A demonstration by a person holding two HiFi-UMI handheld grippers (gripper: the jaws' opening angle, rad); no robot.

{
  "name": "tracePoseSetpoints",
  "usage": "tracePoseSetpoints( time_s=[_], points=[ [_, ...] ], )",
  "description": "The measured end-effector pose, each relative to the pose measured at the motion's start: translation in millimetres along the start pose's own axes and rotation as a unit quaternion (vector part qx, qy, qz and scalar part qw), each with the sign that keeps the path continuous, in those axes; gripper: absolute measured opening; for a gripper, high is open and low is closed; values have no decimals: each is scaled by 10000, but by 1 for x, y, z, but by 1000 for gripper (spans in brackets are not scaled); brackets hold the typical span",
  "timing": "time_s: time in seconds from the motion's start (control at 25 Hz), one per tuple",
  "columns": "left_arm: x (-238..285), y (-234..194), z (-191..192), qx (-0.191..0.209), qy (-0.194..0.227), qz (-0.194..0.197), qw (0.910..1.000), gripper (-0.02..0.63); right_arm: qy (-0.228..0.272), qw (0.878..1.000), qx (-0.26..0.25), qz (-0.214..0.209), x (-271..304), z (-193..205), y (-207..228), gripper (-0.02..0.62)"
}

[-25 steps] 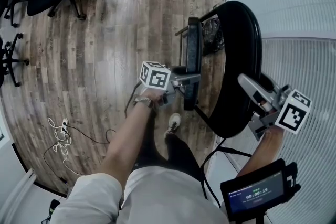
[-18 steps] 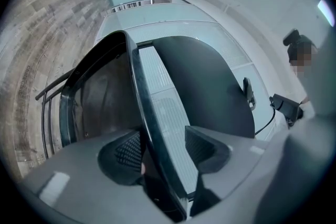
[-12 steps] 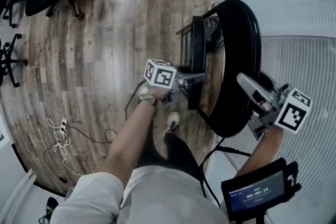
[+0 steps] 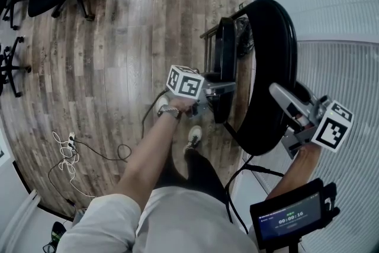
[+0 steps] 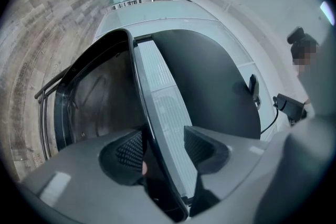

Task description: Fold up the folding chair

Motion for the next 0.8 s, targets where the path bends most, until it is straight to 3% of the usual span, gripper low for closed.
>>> tracePoseSetpoints(
  time_s=[0.8],
  points=[
    [23, 2, 5, 108, -278, -9, 9996, 202, 7, 10000, -23, -3, -1, 3, -2, 250]
  ],
)
Point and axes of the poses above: the fingertips, and each gripper's own axes: x forward along the fingers, y to its right, z out of its underside, the point moved 1 cm from there along -x, backward along the fingers, and after that the axes turned 9 degrees about x, right-handed, at the moved point
